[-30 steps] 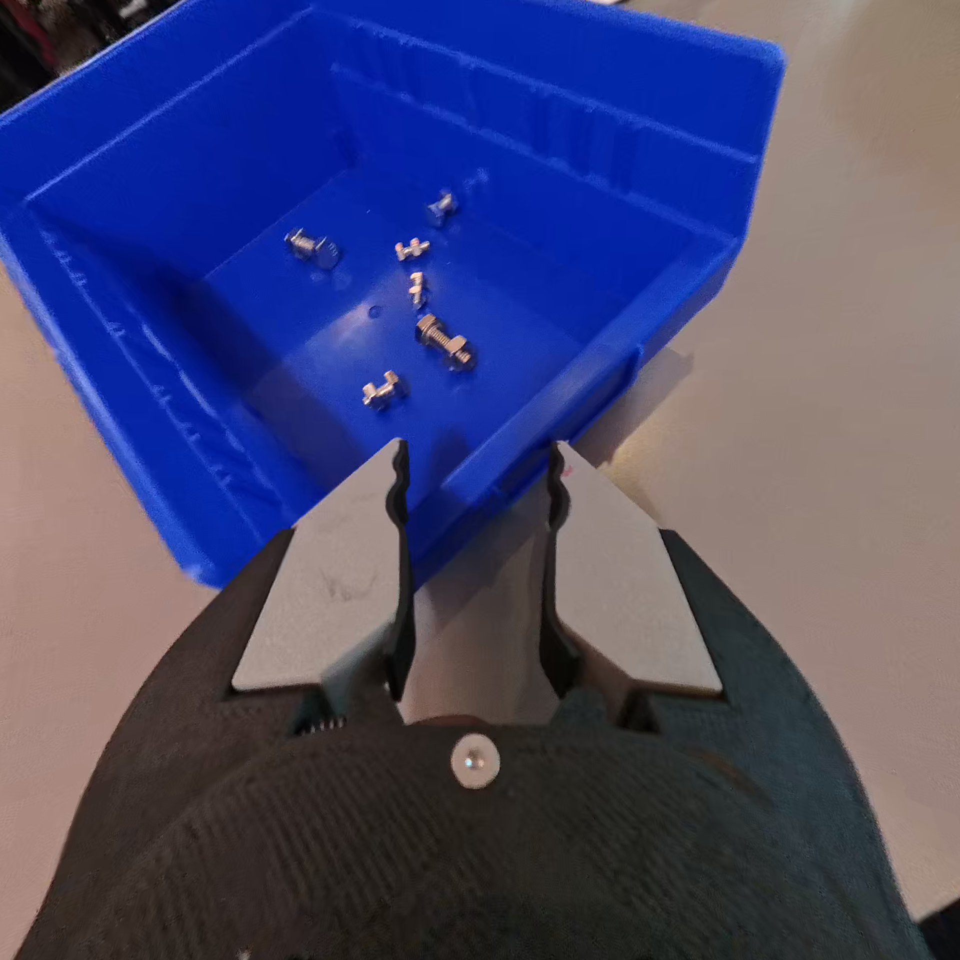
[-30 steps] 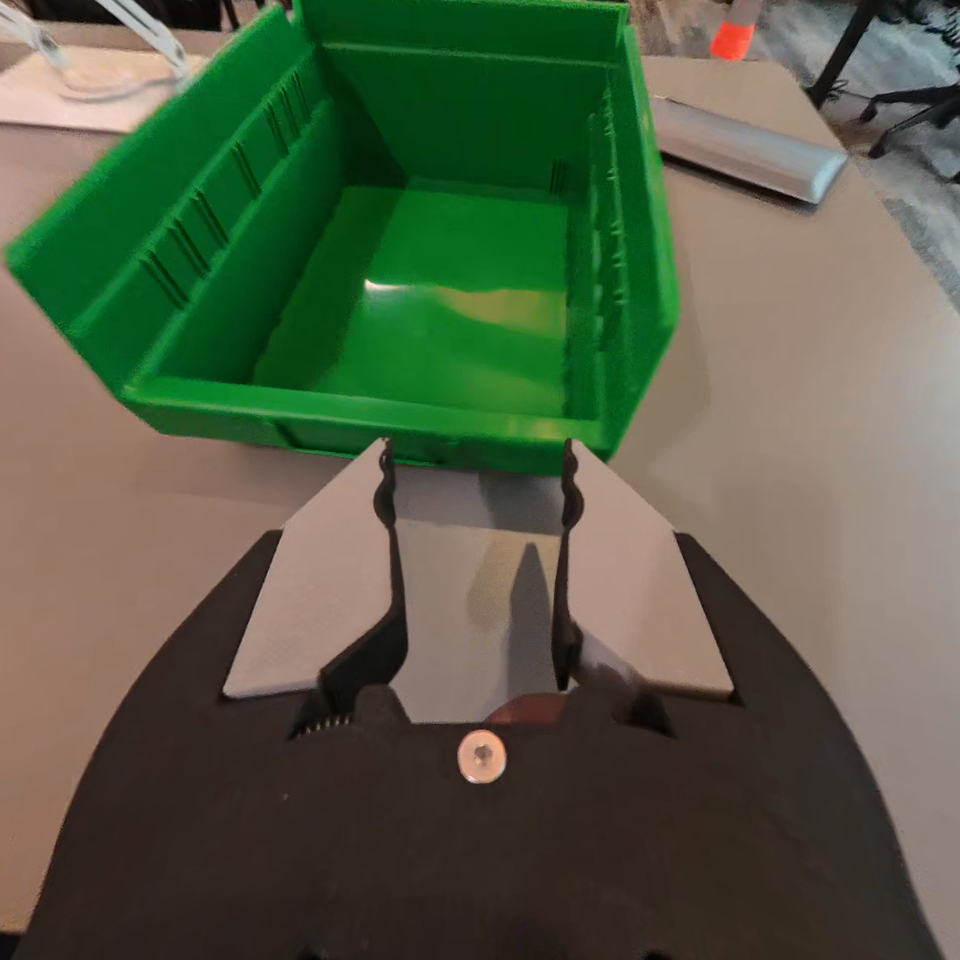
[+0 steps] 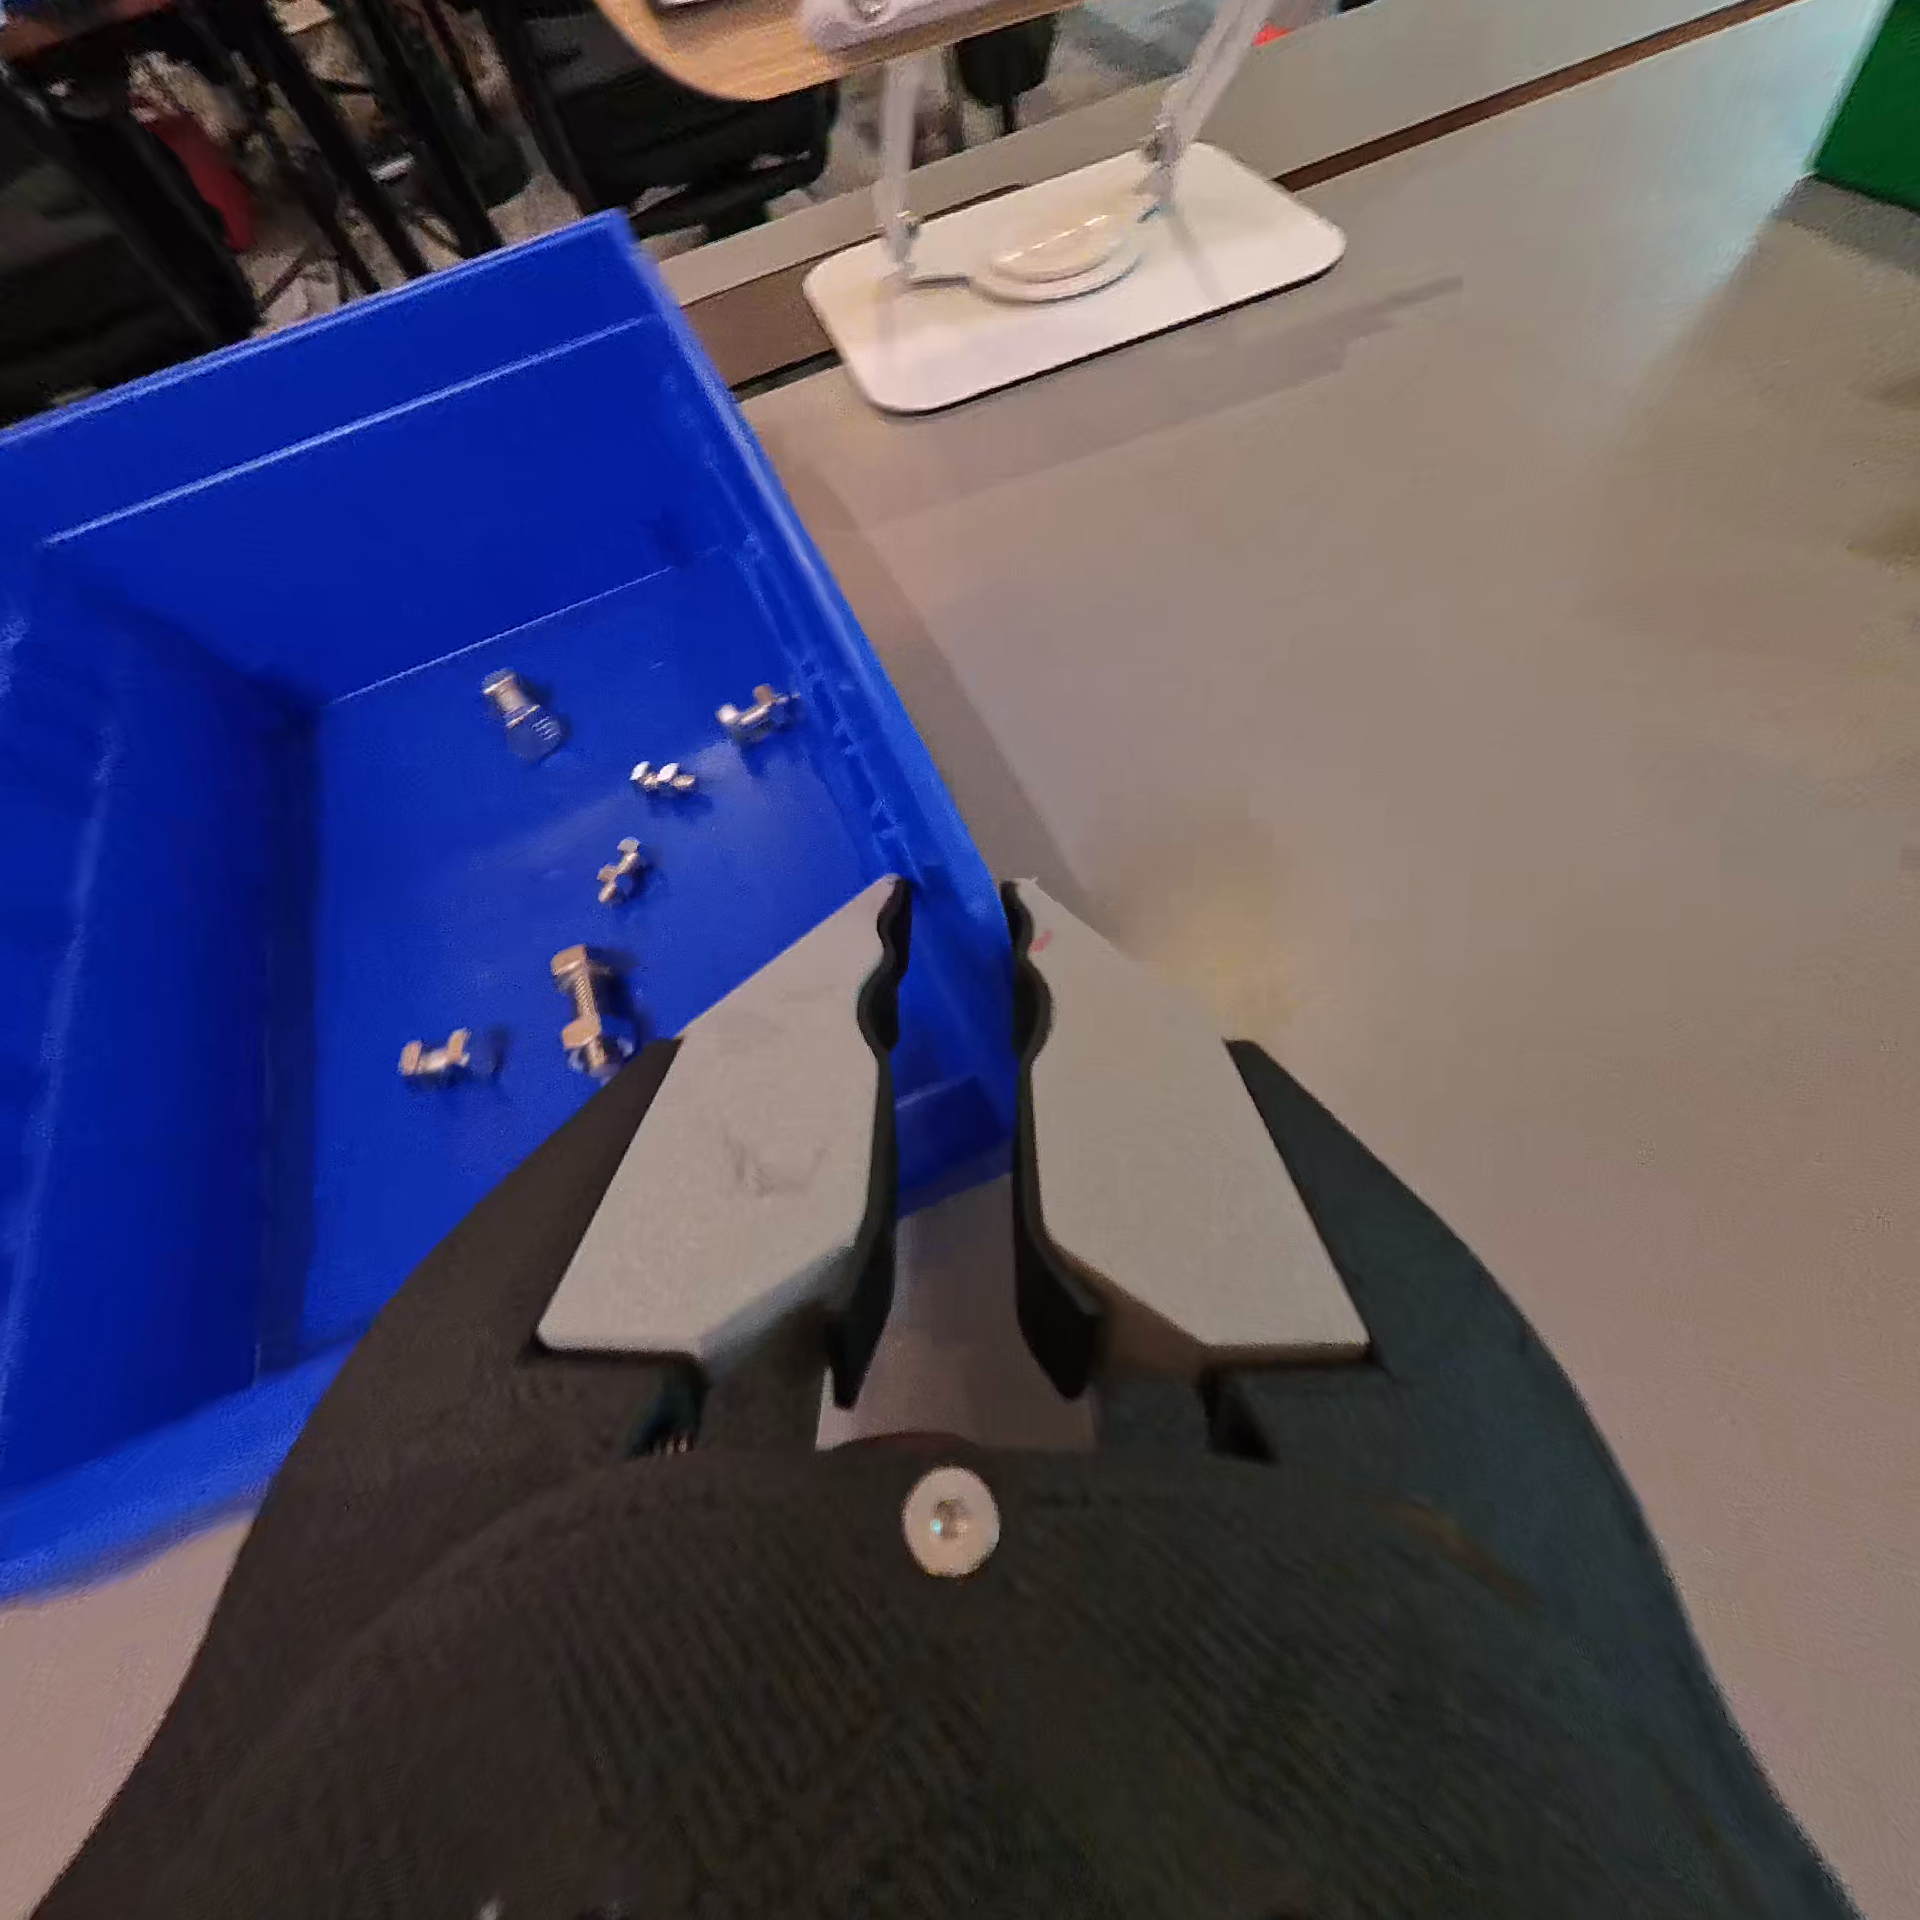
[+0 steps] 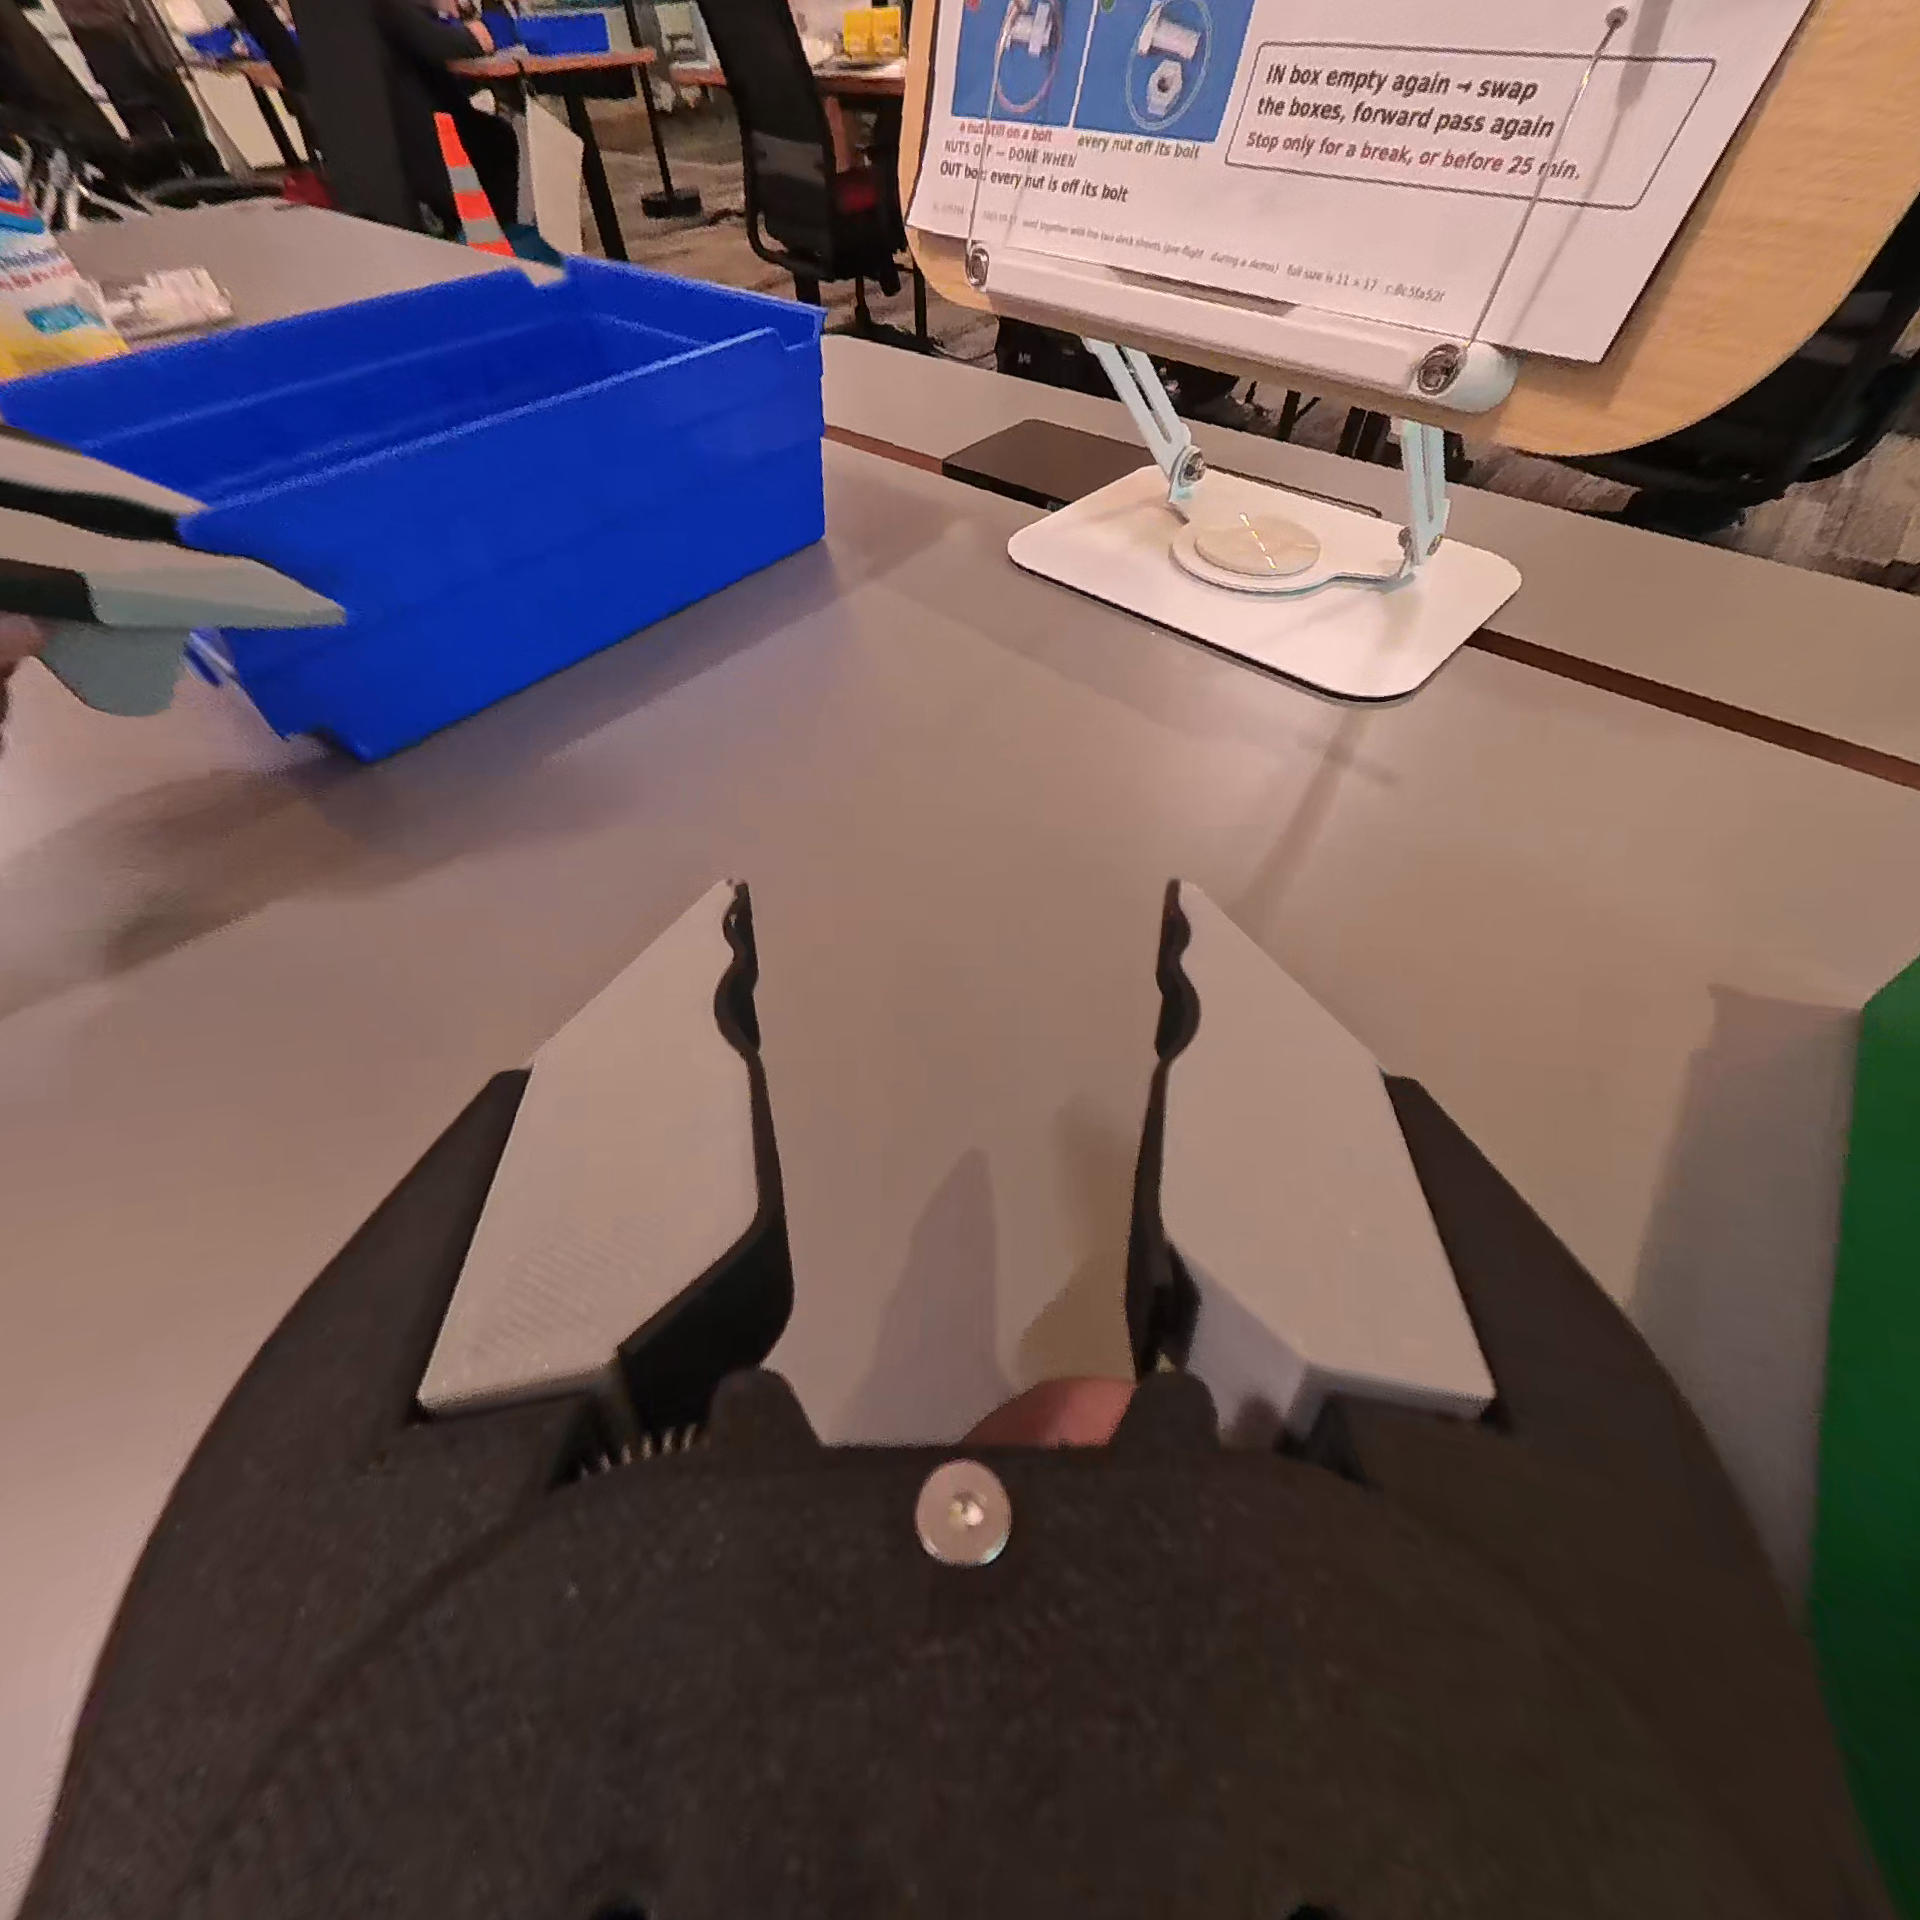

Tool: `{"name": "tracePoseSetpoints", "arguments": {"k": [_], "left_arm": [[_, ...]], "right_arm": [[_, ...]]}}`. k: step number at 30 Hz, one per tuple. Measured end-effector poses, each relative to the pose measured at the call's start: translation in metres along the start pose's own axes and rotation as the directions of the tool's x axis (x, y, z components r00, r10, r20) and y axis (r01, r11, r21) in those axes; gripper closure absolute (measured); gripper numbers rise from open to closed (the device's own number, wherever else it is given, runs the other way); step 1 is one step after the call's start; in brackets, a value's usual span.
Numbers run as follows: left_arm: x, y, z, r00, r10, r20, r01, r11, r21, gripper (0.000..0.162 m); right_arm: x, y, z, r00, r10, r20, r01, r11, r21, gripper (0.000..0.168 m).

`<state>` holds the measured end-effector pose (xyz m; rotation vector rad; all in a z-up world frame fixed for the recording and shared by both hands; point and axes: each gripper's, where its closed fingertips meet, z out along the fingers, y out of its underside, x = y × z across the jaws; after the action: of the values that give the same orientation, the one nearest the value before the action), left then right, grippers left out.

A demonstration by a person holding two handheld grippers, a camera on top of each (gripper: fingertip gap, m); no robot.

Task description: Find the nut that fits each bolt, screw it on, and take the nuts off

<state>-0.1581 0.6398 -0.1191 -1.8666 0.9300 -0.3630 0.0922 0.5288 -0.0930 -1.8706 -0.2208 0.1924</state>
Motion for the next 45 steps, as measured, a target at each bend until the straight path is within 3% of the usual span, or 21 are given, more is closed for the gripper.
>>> {"name": "tracePoseSetpoints", "arguments": {"k": [2, 5, 6, 8, 10, 14, 21, 26, 28, 31, 39, 45], "left_arm": [[-0.012, 0.006, -0.008, 0.999, -0.013, 0.036, 0.014, 1.000, -0.011, 0.150], [0.005, -0.008, -0.027, 0.997, -0.068, -0.046, 0.071, 0.996, 0.058, 0.117], [0.011, -0.020, -0.033, 0.997, -0.059, -0.045, 0.063, 0.993, 0.095, 0.104], [0.034, -0.049, -0.041, 0.996, 0.006, -0.085, 0.008, 0.986, 0.166, 0.110], [0.060, -0.080, -0.041, 0.989, 0.054, -0.135, -0.024, 0.977, 0.212, 0.096], [0.103, -0.130, -0.016, 0.966, 0.166, -0.198, -0.096, 0.941, 0.323, 0.087], [0.114, -0.091, 0.091, 0.961, 0.215, -0.174, -0.183, 0.966, 0.183, 0.079], [0.116, -0.092, 0.088, 0.965, 0.175, -0.194, -0.126, 0.962, 0.242, 0.077], [0.115, -0.086, 0.093, 0.965, 0.188, -0.183, -0.146, 0.965, 0.218, 0.067], [0.126, -0.075, 0.100, 0.943, 0.254, -0.214, -0.214, 0.958, 0.193, 0.066], [0.135, -0.057, 0.116, 0.923, 0.337, -0.187, -0.315, 0.939, 0.137, 0.062], [0.132, -0.059, 0.117, 0.942, 0.272, -0.196, -0.252, 0.960, 0.122, 0.062]], "right_arm": [[0.004, 0.002, 0.000, 1.000, -0.014, -0.008, 0.014, 1.000, -0.014, 0.094], [0.007, 0.002, -0.001, 1.000, 0.000, 0.024, 0.001, 0.997, -0.076, 0.094], [0.005, -0.001, 0.001, 0.999, 0.002, 0.053, 0.003, 0.996, -0.088, 0.094], [0.008, -0.005, 0.008, 0.998, -0.003, 0.066, 0.011, 0.993, -0.117, 0.099], [0.014, -0.009, 0.017, 0.999, -0.026, 0.044, 0.032, 0.991, -0.133, 0.100], [0.029, -0.005, 0.030, 0.994, -0.111, -0.020, 0.106, 0.982, -0.153, 0.105], [0.050, 0.027, 0.031, 0.963, -0.230, -0.141, 0.197, 0.956, -0.217, 0.095], [0.082, 0.022, 0.032, 0.898, -0.277, -0.341, 0.208, 0.952, -0.225, 0.082], [0.090, 0.023, 0.034, 0.882, -0.272, -0.385, 0.195, 0.954, -0.228, 0.079], [0.095, 0.027, 0.037, 0.877, -0.244, -0.413, 0.168, 0.963, -0.212, 0.075], [0.082, 0.026, 0.040, 0.924, -0.178, -0.339, 0.122, 0.976, -0.180, 0.075], [0.072, 0.029, 0.043, 0.941, -0.164, -0.295, 0.115, 0.977, -0.177, 0.076]]}}
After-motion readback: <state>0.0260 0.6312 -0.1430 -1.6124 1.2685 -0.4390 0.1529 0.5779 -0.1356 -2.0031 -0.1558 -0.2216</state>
